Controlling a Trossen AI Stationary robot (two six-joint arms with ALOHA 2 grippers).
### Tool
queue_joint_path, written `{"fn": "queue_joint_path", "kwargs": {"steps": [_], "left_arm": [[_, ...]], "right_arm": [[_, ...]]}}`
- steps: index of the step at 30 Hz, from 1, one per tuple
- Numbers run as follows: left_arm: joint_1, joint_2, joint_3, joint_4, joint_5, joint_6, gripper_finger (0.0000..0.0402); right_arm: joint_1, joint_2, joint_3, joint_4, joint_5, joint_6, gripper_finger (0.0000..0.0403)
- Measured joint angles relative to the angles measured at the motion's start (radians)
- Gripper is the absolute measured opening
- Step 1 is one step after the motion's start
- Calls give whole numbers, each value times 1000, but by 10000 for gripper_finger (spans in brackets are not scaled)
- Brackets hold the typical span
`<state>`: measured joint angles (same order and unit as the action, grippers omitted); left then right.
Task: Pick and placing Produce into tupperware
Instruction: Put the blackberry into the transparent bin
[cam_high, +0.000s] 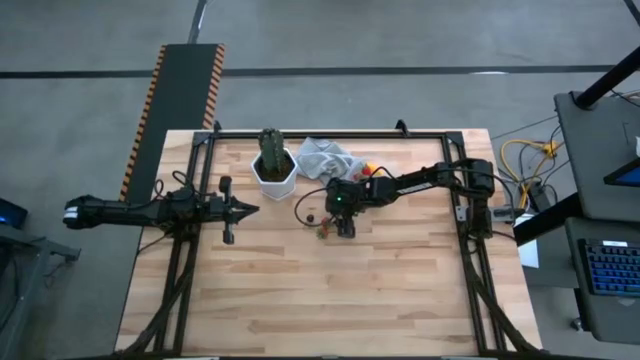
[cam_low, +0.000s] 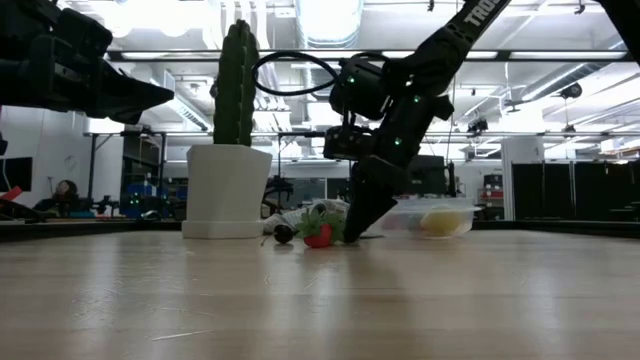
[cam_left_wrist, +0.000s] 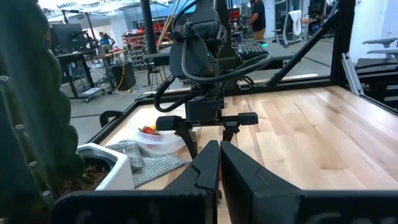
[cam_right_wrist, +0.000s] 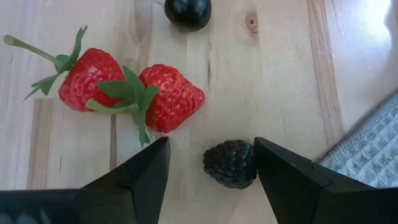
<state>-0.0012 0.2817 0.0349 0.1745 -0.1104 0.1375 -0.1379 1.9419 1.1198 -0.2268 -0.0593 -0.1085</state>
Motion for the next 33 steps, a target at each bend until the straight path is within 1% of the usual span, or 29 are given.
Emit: {"fn": "queue_joint_path", "kwargs": {"steps": [10,13,17,29,33], "left_arm": [[0,1,0,0,0,0,0],[0,1,0,0,0,0,0],[0,2,0,0,0,0,0],[0,2,0,0,0,0,0],[0,2,0,0,0,0,0]], "right_arm": [[0,-1,0,-17,6,3,226],[0,-2,0,-21,7,3,220],[0,-2,0,-23,7,3,196],[0,-4,-1,-27,8,20,99],[0,-4,-1,-28,8,22,92]]}}
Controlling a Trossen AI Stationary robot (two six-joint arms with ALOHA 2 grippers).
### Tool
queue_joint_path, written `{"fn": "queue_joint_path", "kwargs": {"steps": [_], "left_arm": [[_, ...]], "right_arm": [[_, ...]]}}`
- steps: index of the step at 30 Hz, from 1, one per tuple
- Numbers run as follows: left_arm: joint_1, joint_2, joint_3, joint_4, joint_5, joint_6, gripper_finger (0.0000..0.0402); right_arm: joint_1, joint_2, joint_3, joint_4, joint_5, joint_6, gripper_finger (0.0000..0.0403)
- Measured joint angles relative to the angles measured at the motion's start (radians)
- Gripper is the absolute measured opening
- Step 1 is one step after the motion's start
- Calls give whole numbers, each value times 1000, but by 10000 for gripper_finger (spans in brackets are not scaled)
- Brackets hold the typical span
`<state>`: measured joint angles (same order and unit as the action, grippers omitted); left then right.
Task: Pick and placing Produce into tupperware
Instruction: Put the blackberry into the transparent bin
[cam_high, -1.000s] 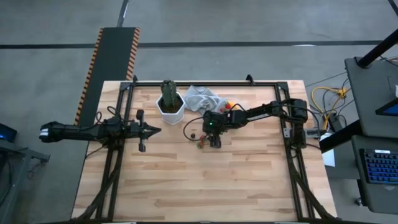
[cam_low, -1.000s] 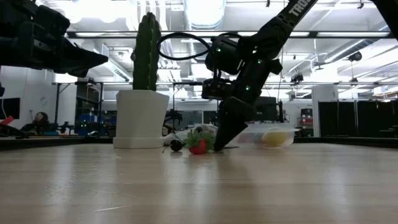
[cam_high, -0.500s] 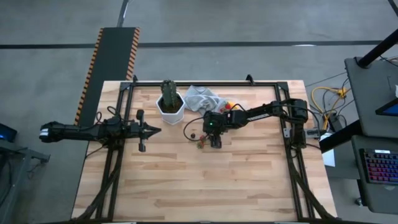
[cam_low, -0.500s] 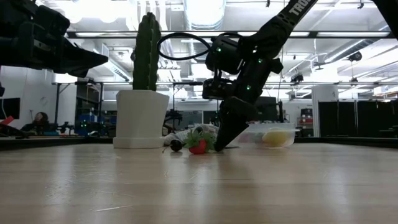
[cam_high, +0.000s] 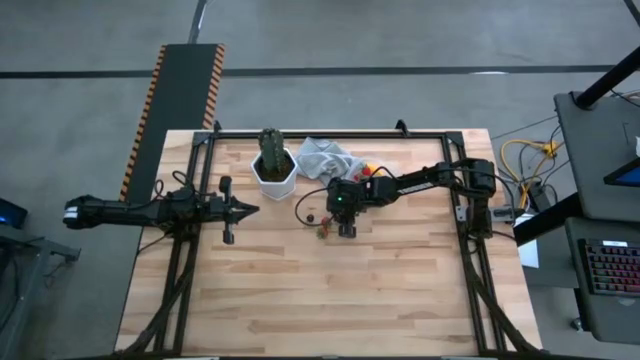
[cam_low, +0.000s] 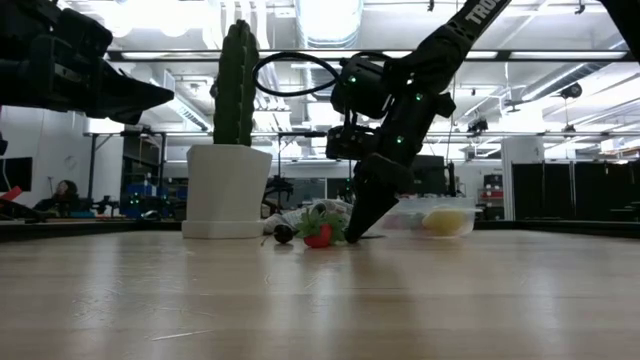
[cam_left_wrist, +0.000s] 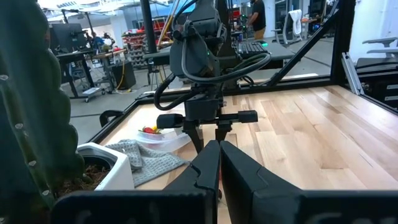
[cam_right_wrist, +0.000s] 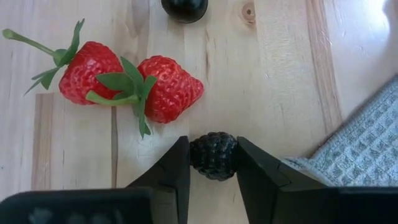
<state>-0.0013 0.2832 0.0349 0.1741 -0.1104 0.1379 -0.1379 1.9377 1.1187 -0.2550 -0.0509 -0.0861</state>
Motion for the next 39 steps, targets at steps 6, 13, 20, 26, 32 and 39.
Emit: {"fn": "queue_joint_path", "kwargs": {"steps": [6,13,20,26,32,39], "left_arm": [[0,0,0,0,0,0,0],[0,0,0,-1,0,0,0],[0,1,0,0,0,0,0],[0,3,0,-1,0,0,0],[0,3,0,0,0,0,0],[0,3,0,0,0,0,0]], "right_arm": [[0,-9,-1,-9,0,7,92],[0,-59,-3,-37,2,8,92],[0,-109,-3,-38,6,7,90],[-6,-190,-2,-87,122,-20,90],[-50,-293,-1,-177,207,-19,90],[-166,-375,-2,-245,208,23,90]]}}
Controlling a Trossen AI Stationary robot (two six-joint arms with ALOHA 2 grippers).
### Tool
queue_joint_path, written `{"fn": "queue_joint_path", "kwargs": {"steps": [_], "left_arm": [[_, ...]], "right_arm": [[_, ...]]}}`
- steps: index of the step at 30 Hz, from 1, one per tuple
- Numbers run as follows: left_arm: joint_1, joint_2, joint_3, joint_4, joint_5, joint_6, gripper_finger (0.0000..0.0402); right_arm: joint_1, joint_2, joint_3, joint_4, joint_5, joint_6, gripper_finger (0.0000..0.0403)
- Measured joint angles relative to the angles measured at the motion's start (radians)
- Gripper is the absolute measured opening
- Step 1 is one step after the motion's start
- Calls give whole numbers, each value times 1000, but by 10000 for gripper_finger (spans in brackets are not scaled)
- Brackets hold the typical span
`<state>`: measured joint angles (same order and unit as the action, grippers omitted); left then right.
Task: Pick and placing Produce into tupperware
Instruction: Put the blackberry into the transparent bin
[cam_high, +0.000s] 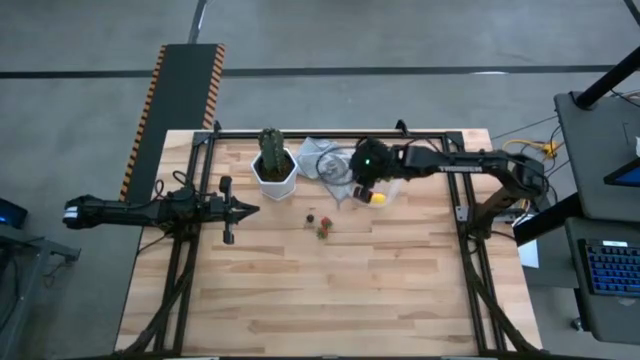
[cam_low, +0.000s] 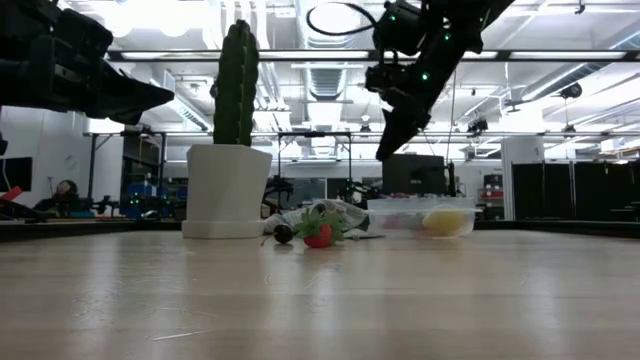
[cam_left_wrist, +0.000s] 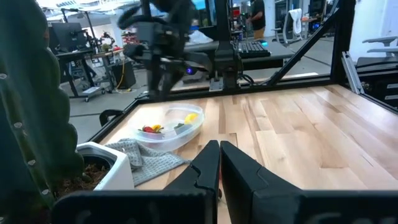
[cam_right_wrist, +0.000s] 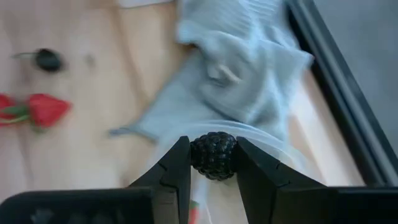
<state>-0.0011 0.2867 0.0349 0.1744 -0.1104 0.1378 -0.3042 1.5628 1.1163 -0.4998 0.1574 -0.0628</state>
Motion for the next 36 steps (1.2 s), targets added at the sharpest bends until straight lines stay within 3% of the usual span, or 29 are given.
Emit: {"fn": "queue_joint_path", "kwargs": {"steps": [7,19,36], "left_arm": [[0,-1,0,0,0,0,0],[0,0,0,0,0,0,0],[0,1,0,0,0,0,0]], "right_arm": [[-102,40,-18,-10,-142,26,90],[-106,198,-21,-9,-215,29,90],[-106,226,-21,-5,-219,28,100]]}}
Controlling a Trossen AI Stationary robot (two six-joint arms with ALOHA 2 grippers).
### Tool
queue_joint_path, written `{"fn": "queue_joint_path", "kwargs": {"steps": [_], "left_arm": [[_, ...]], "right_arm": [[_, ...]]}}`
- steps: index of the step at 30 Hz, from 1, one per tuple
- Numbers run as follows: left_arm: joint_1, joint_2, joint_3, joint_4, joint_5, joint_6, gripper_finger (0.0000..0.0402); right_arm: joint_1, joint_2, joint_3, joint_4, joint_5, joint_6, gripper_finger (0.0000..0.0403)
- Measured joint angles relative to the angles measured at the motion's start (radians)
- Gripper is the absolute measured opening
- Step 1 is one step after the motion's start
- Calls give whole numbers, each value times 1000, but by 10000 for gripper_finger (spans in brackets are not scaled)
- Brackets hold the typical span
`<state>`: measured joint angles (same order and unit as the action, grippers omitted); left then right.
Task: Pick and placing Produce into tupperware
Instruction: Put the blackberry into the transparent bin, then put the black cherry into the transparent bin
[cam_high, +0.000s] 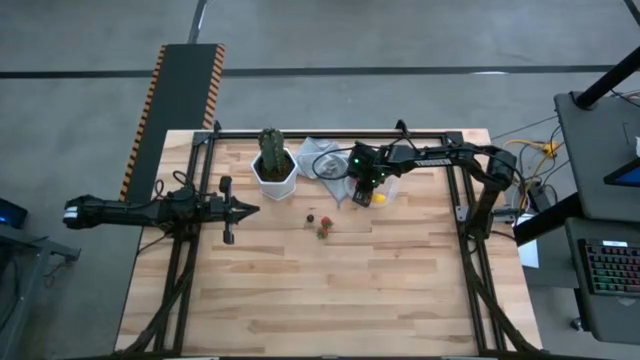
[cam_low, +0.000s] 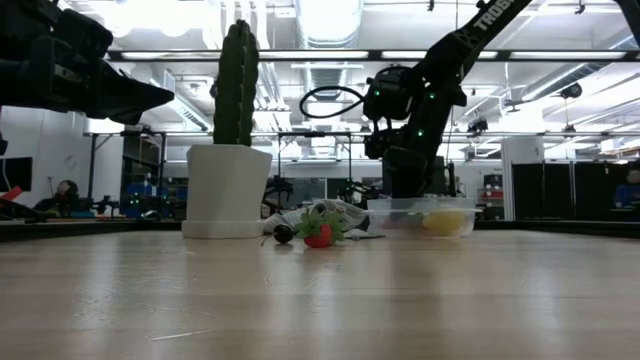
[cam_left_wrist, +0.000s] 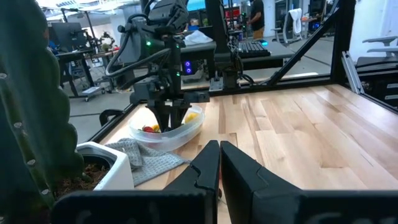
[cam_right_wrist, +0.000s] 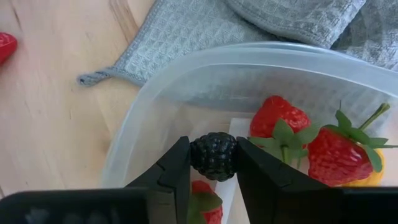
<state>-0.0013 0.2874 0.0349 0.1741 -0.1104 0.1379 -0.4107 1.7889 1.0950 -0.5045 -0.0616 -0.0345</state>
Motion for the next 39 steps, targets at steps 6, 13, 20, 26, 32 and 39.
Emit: {"fn": "queue_joint_path", "kwargs": {"steps": [6,13,20,26,32,39], "left_arm": [[0,0,0,0,0,0,0],[0,0,0,0,0,0,0],[0,0,0,0,0,0,0],[0,0,0,0,0,-1,0],[0,0,0,0,0,-3,0],[0,0,0,0,0,-17,0]], "right_arm": [[0,0,0,0,-2,22,103],[18,0,15,-6,-1,23,159],[34,-8,56,-35,2,50,216],[36,-122,118,-84,2,47,224],[111,-387,134,-73,-47,16,221],[340,-734,-12,134,-42,-27,221]]}}
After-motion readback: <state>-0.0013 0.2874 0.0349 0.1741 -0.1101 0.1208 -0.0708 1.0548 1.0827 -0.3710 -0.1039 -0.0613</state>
